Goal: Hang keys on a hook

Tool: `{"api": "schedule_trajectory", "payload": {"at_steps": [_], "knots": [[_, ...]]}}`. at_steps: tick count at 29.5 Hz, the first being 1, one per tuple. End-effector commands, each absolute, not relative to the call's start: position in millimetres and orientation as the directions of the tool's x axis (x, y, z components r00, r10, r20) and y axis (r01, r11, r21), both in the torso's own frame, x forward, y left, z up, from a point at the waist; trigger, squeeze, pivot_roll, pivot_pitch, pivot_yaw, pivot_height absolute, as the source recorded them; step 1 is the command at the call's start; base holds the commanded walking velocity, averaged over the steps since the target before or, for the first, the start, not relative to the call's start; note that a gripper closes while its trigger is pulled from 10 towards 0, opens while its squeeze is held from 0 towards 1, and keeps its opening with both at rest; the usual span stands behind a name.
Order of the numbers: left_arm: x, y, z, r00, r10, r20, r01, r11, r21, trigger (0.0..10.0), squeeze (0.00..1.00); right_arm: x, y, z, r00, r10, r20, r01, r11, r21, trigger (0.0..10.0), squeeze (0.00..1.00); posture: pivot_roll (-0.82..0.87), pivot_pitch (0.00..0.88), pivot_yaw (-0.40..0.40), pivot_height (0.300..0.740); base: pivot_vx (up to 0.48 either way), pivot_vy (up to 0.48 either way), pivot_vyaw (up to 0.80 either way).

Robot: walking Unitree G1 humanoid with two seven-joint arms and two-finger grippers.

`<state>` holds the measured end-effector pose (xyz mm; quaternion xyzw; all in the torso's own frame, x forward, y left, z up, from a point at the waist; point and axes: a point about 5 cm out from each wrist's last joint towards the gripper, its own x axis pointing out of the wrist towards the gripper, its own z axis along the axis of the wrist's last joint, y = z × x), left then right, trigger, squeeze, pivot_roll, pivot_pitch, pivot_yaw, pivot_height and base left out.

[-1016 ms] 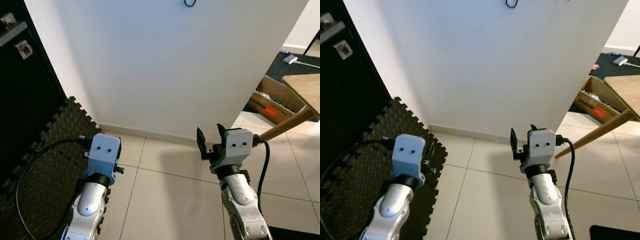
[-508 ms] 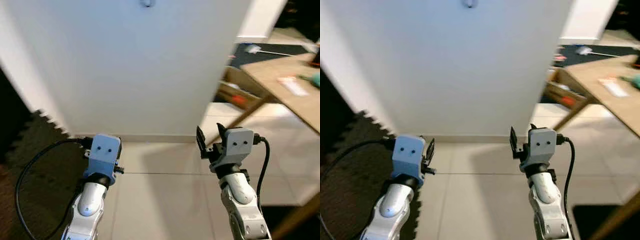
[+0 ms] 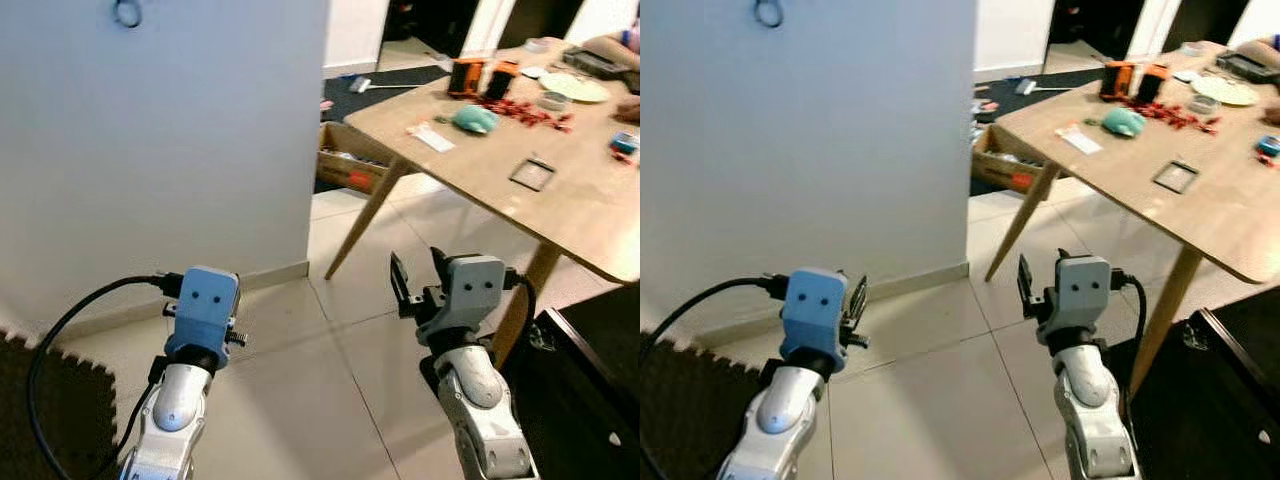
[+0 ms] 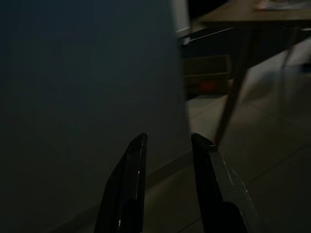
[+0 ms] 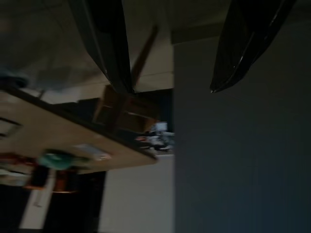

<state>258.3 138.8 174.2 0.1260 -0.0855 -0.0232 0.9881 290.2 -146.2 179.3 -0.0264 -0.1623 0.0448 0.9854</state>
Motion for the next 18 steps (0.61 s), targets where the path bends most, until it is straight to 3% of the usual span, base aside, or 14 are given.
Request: {"api": "schedule_trajectory", "payload": {"at_steps": [1, 18], "knots": [[256.7, 140.1, 170.8, 0.986, -0.063, 0.152, 0.021, 0.964, 0.263, 10.0, 0.0, 289.3, -148.0, 175.0, 0.95, 0.086, 0.299, -0.073, 0.996, -0.055, 10.0, 0.0, 0.12, 0.197, -0.003, 0.74, 0.0, 0.0, -0.8], [257.9, 140.5, 171.5, 0.986, -0.065, 0.152, 0.022, 0.962, 0.271, 10.0, 0.0, 289.2, -147.6, 175.1, 0.95, 0.083, 0.3, -0.071, 0.996, -0.051, 10.0, 0.0, 0.12, 0.198, 0.0, 0.74, 0.0, 0.0, -0.8]]}}
